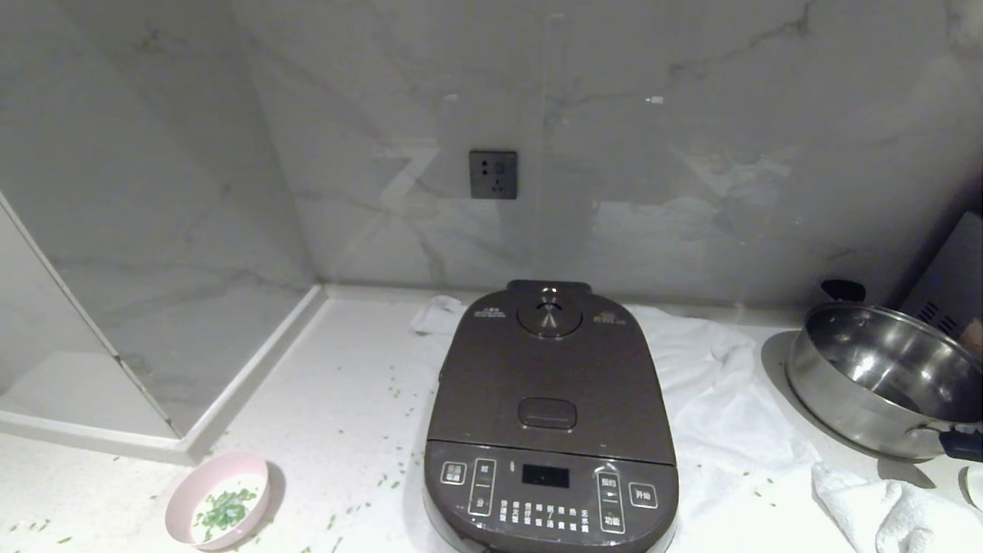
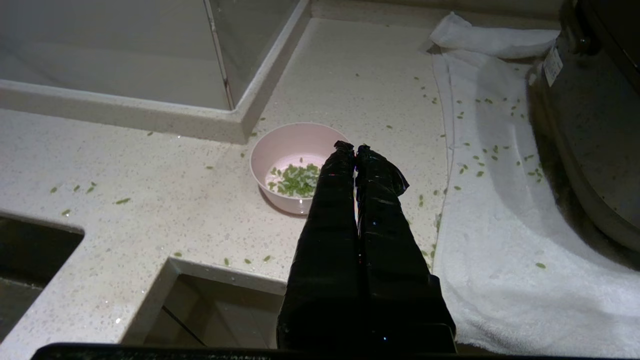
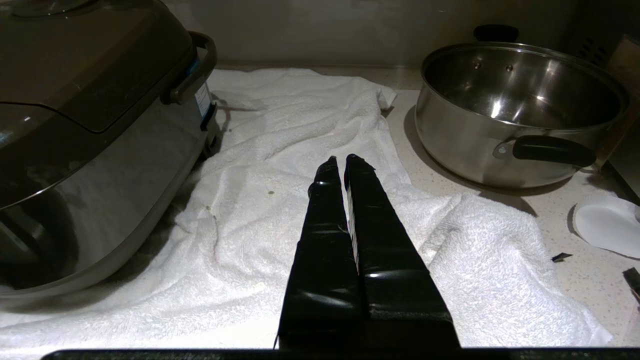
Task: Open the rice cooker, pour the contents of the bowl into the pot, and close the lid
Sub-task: Open the rice cooker
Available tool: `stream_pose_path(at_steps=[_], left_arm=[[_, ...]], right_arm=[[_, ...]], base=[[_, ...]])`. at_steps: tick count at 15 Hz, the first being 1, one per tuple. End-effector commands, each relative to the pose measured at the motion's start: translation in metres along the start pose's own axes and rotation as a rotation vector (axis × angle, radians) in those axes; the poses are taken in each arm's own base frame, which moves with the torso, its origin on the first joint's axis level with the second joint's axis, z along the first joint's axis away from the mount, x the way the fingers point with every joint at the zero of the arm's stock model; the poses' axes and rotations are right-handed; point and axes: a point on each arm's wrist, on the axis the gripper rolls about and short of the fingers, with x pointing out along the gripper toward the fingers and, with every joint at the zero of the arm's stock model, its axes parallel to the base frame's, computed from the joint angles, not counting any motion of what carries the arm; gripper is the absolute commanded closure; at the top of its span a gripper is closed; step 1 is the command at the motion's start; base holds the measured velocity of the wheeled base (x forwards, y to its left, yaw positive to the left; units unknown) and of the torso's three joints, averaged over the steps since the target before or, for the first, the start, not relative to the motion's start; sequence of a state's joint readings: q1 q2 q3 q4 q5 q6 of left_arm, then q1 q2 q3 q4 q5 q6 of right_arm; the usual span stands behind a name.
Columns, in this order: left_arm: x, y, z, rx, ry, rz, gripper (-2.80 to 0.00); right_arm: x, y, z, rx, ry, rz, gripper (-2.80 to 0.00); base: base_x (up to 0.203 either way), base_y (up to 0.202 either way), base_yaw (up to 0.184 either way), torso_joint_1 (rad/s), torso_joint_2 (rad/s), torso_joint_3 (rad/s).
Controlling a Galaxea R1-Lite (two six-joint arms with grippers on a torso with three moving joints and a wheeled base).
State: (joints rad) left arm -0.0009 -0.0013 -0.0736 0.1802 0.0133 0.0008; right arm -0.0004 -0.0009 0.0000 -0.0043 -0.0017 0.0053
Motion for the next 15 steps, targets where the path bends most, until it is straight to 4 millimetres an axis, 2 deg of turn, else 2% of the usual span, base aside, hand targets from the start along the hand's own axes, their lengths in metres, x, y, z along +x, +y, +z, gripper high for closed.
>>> stream_pose_path(at_steps=[1,15], left_arm=[[0.0,0.0,-0.0001,-0.001,0.001,0.001,0.0],[0.0,0.0,-0.0001,0.001,0.001,0.0,0.0]], right_arm=[[0.0002,0.0,-0.0004,0.001,0.002,0.001,0.0],[0.0001,0.0,-0.0001,-0.015,0.002,-0.004,0.0]], base=[[0.0,0.0,0.0,0.0,0.0,0.0],[0.0,0.0,0.0,0.0,0.0,0.0]])
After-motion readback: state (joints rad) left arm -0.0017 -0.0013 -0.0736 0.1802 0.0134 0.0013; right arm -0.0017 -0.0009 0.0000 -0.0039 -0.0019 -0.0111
